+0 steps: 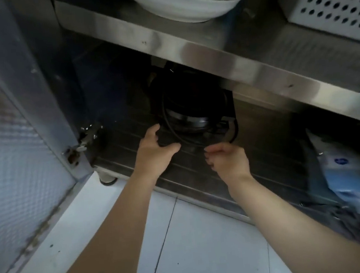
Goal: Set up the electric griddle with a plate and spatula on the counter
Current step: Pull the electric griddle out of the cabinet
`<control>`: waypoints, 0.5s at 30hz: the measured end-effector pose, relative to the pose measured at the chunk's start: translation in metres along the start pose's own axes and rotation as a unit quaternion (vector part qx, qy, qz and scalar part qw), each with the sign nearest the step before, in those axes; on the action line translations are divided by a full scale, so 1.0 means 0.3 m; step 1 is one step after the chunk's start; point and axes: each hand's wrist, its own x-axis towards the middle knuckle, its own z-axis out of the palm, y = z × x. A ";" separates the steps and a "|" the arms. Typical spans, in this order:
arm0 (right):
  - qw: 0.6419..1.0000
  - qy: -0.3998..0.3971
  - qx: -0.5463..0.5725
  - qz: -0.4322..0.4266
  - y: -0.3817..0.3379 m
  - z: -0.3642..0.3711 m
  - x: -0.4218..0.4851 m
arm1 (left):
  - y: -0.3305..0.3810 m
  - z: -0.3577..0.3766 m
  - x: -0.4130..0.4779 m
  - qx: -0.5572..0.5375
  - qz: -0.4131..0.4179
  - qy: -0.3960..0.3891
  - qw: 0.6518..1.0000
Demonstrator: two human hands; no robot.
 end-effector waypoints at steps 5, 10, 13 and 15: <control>0.970 -0.067 0.173 0.157 -0.079 0.050 0.072 | -0.046 -0.018 0.026 -0.003 -0.023 0.009 1.000; 0.911 -0.093 0.325 0.238 -0.111 0.137 0.149 | -0.035 -0.049 0.090 -0.007 0.005 0.028 1.000; 0.881 -0.102 0.388 0.252 -0.157 0.175 0.189 | -0.053 -0.053 0.091 -0.003 0.001 0.036 0.999; 0.860 -0.120 0.425 0.256 -0.192 0.207 0.216 | -0.077 -0.051 0.097 0.016 -0.001 0.032 0.999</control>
